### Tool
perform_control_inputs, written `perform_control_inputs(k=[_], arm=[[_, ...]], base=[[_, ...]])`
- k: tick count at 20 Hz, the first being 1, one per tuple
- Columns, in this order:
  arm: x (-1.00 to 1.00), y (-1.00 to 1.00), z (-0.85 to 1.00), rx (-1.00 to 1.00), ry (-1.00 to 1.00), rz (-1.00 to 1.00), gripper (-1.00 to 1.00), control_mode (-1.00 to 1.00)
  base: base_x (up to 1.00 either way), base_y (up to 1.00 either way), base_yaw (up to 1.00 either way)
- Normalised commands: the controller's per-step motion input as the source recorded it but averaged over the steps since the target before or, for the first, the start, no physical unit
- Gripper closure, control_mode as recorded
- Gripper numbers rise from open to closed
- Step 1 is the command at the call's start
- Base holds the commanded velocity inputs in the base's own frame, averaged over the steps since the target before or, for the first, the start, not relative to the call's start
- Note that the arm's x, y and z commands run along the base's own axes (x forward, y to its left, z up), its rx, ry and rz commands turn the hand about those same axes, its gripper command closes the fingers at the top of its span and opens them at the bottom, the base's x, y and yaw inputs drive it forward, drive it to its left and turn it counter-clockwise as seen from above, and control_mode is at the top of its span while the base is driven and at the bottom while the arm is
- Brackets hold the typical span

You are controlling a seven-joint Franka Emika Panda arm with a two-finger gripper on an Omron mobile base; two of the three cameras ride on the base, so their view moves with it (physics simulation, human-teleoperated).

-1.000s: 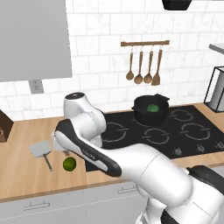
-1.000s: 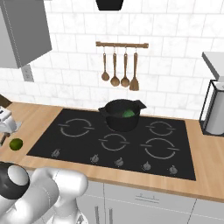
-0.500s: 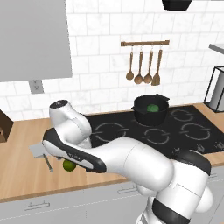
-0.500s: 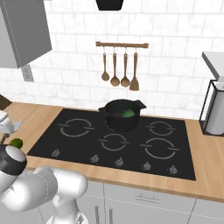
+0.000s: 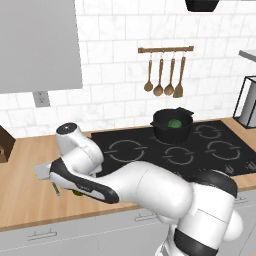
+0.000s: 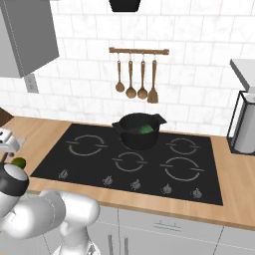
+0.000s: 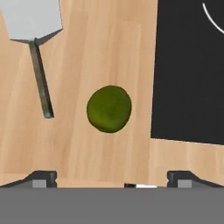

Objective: Put the broccoli and lime in the pot. Retrieve the spatula and lightly stir the vegetables in the pot.

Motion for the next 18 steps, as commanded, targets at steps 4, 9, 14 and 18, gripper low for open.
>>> perform_control_inputs(k=[4,9,14,18], arm=[[0.28,0.0,-0.05,0.05,0.01,0.19,-1.0,-1.0],[0.24,0.0,-0.15,0.0,0.0,0.16,-1.0,-1.0],[0.15,0.0,-0.2,0.0,0.09,0.11,-1.0,-1.0],[0.17,0.0,-0.17,0.0,0.14,0.06,-1.0,-1.0]], base=[[0.0,0.0,0.0],[0.0,0.0,0.0],[0.0,0.0,0.0],[0.0,0.0,0.0]])
